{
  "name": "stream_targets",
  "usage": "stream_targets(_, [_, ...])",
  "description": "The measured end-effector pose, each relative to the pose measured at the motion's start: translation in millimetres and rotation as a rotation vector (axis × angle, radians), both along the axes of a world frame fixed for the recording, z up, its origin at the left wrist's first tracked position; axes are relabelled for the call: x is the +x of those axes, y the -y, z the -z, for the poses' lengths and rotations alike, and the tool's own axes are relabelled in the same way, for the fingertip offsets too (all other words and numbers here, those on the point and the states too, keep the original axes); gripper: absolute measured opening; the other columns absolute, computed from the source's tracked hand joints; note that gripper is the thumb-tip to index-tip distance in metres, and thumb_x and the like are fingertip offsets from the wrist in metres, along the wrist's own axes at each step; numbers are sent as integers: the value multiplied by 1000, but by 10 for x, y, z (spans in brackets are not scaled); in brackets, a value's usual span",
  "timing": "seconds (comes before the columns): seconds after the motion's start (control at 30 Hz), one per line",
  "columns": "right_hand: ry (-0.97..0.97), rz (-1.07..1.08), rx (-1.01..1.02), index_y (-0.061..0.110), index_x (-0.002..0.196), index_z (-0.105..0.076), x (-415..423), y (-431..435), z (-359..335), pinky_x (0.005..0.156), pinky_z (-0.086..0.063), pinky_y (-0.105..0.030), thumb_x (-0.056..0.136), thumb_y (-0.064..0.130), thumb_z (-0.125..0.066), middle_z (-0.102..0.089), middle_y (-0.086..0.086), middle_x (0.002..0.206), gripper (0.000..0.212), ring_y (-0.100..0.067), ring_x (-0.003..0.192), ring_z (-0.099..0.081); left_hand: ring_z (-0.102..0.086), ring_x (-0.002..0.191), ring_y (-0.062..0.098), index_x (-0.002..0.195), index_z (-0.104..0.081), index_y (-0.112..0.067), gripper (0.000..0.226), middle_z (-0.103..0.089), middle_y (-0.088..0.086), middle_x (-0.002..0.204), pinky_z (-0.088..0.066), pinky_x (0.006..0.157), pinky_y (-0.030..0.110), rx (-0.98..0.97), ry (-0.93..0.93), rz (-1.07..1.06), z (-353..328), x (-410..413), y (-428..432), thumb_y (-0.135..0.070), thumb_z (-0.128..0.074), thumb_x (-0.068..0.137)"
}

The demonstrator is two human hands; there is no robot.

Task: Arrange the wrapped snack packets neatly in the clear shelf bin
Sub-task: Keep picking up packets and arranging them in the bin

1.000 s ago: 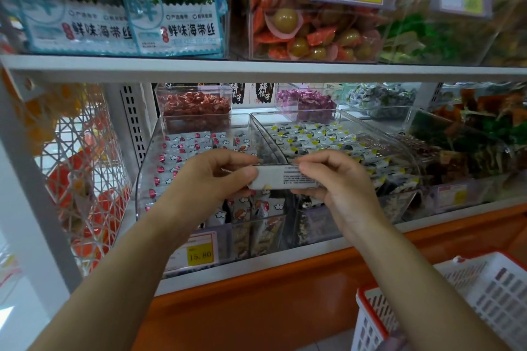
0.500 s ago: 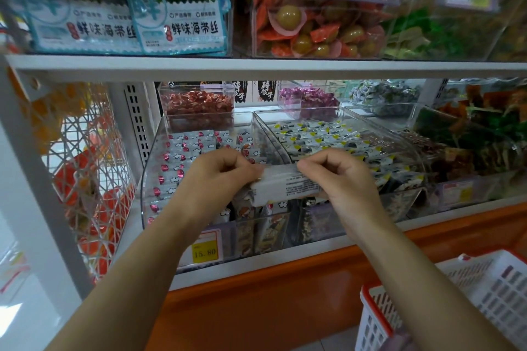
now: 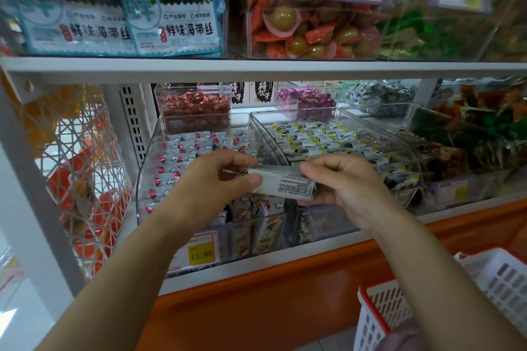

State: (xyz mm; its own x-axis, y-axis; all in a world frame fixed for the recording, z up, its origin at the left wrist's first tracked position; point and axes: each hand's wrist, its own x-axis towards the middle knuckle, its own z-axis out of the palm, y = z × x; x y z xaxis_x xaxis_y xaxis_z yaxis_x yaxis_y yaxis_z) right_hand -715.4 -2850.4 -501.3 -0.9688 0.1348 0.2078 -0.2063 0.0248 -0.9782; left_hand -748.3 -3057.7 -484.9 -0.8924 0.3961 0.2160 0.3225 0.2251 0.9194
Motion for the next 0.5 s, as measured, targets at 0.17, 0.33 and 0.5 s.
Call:
stream_targets(0.17, [53,-102,9,5,66,-68,-3,-104,-31,46,-56,-29,75,10,-65,-71,-10,69,11,-20,63,-70,-66,85,9,96,-65,-31,17,-66,0,101,-53,72,13,-6,20,37,9,-4,-18,-18,-63,86])
stream_targets(0.33, [14,-48,43,4,72,-69,-14,-111,3,48,-57,-31,76,11,-65,-71,-8,67,9,-19,61,-69,-68,89,17,98,-68,-18,17,-67,8,104,-57,75,22,81,176,70,4,-32,-23,-12,-62,84])
stream_targets(0.5, [-39,14,62,14,68,-73,-14,-100,22,49,-57,-28,76,13,-67,-71,-3,66,10,-15,62,-69,-70,86,19,85,-75,-14,17,-73,6,94,-57,68,19,190,279,139,-26,-41,27,-8,-61,78])
